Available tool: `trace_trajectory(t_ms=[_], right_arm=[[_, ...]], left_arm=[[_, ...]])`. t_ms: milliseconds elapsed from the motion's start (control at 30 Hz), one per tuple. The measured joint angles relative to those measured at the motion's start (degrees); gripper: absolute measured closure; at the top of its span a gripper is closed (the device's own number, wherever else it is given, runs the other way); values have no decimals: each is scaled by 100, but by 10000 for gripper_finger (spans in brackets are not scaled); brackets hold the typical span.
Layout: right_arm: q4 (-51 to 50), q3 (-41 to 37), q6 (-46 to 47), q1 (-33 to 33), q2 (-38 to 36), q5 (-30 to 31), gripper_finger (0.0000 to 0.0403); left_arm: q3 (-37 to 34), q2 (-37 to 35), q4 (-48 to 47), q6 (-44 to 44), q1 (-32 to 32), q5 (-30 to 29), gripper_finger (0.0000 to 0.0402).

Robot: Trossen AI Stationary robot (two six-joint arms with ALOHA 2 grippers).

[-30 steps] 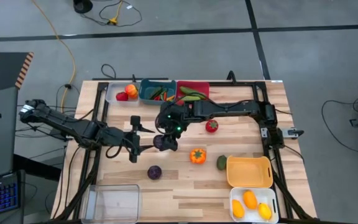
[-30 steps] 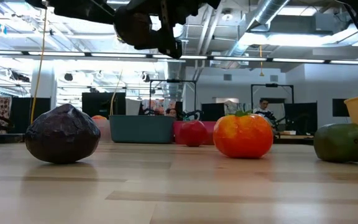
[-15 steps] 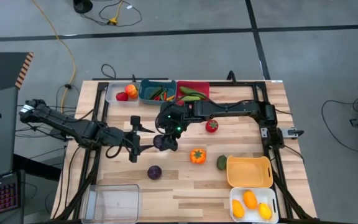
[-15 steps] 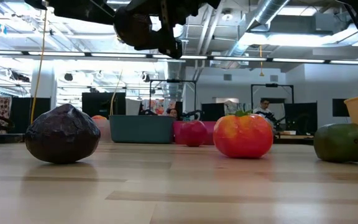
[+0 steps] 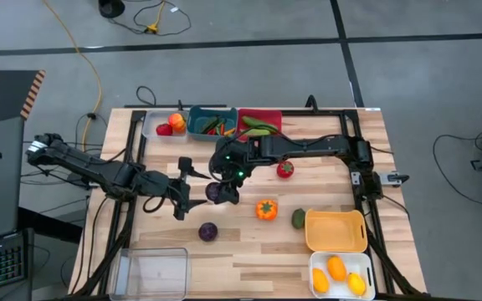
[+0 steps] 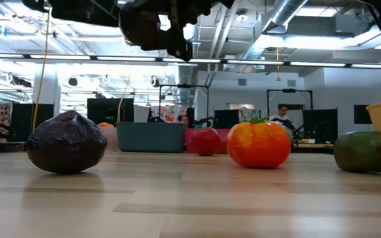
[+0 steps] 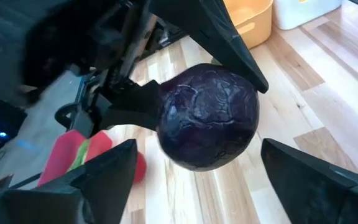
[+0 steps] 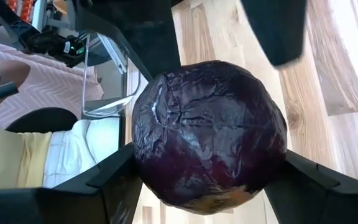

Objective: Sort produce into baskets
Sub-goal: Put the plum into the bottom transparent bin

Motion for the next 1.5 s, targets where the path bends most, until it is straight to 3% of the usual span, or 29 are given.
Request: trace_trajectory(t_ms=[233, 933, 1500], right_arm=[[263, 0, 15, -2, 0, 0, 92], [407, -2, 16, 37, 0, 0, 92], [-375, 0, 1047, 45, -4, 42, 92]], left_arm=[[4, 325, 168, 120, 0, 140, 35], [4, 583, 149, -302, -64, 364, 35], [0, 589, 521, -417, -64, 242, 35]])
